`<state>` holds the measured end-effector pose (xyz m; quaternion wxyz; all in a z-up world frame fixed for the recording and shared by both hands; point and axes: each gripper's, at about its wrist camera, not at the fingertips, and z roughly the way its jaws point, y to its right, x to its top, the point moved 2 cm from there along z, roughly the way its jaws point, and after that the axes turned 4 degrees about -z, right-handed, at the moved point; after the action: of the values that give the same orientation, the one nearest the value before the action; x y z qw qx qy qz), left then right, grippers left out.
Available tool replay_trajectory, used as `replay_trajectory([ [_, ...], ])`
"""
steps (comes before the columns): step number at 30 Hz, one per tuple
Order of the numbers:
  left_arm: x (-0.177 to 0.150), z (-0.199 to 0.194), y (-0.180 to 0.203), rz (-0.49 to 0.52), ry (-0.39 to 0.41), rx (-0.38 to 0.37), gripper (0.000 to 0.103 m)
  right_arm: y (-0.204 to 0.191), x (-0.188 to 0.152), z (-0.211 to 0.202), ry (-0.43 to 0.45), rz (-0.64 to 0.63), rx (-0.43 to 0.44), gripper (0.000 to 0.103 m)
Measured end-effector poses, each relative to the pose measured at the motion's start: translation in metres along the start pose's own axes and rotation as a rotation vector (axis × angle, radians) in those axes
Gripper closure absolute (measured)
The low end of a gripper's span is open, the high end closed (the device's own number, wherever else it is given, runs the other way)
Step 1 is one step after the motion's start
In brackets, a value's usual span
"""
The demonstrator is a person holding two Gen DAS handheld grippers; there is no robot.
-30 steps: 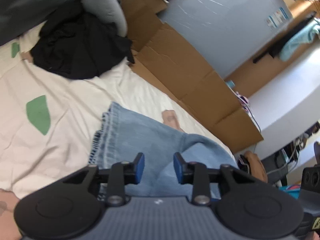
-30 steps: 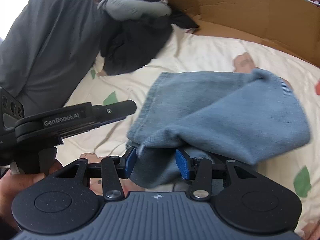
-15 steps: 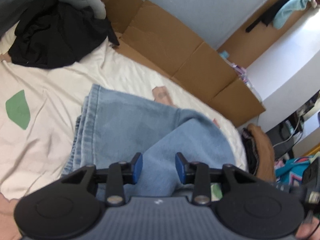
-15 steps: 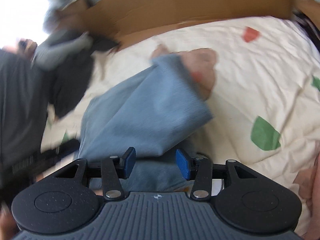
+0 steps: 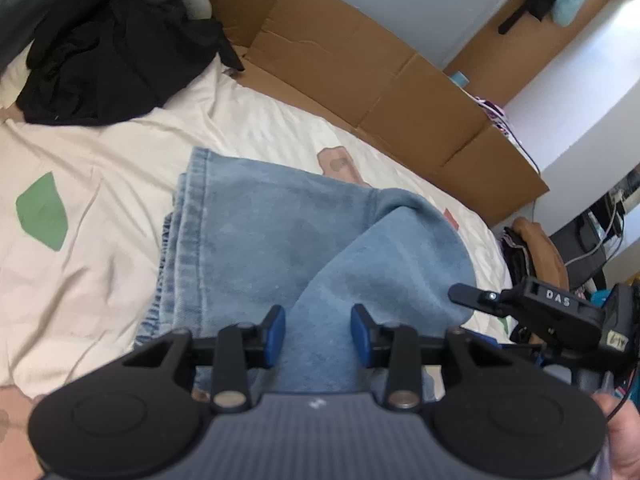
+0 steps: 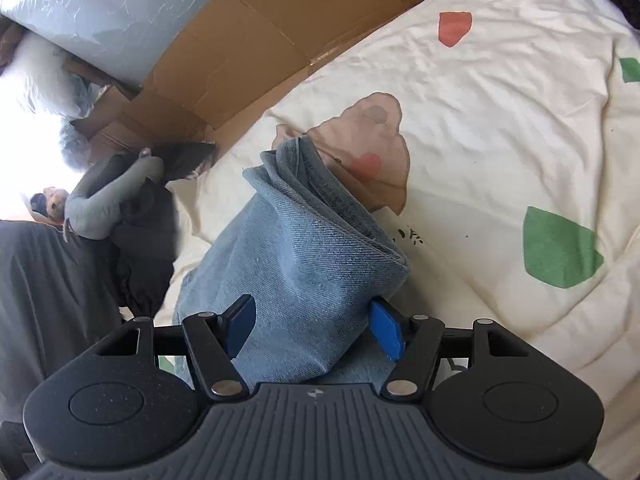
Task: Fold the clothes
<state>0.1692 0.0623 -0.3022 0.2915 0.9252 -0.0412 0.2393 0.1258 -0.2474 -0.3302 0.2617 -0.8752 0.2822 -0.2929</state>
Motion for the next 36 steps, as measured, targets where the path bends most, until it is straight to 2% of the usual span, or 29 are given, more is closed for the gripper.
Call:
replay_trajectory([
  [4, -0.001, -0.001, -0.005, -0.014, -0.001, 0.001, 0.065, -0.003, 0.002, 0.004, 0.011, -0.021, 0.020, 0.039],
  [5, -0.001, -0.001, -0.006, -0.014, 0.000, 0.002, 0.065, -0.005, 0.003, 0.004, 0.017, -0.037, 0.020, 0.047],
  [6, -0.001, -0.002, -0.007, -0.013, 0.002, 0.002, 0.065, -0.008, 0.005, 0.002, 0.025, -0.054, 0.017, 0.060],
  [7, -0.001, -0.003, -0.008, -0.014, 0.005, 0.004, 0.065, -0.012, 0.006, 0.000, 0.034, -0.071, 0.013, 0.065],
  [8, 0.000, -0.004, -0.009, -0.017, 0.009, 0.006, 0.065, -0.015, 0.008, -0.003, 0.044, -0.083, 0.012, 0.075],
  [16, 0.018, -0.014, -0.015, -0.026, 0.048, 0.000, 0.065, -0.064, 0.029, -0.017, 0.087, -0.190, 0.106, 0.087],
  [21, 0.029, -0.020, -0.020, -0.031, 0.076, -0.001, 0.065, -0.089, 0.037, -0.011, 0.080, -0.230, 0.140, 0.103],
  [32, 0.032, -0.022, -0.031, -0.074, 0.092, -0.006, 0.065, -0.130, 0.046, 0.007, 0.053, -0.300, 0.174, 0.103],
  [36, 0.031, -0.020, -0.024, -0.048, 0.075, -0.008, 0.065, -0.117, 0.040, -0.005, 0.058, -0.262, 0.146, 0.102],
])
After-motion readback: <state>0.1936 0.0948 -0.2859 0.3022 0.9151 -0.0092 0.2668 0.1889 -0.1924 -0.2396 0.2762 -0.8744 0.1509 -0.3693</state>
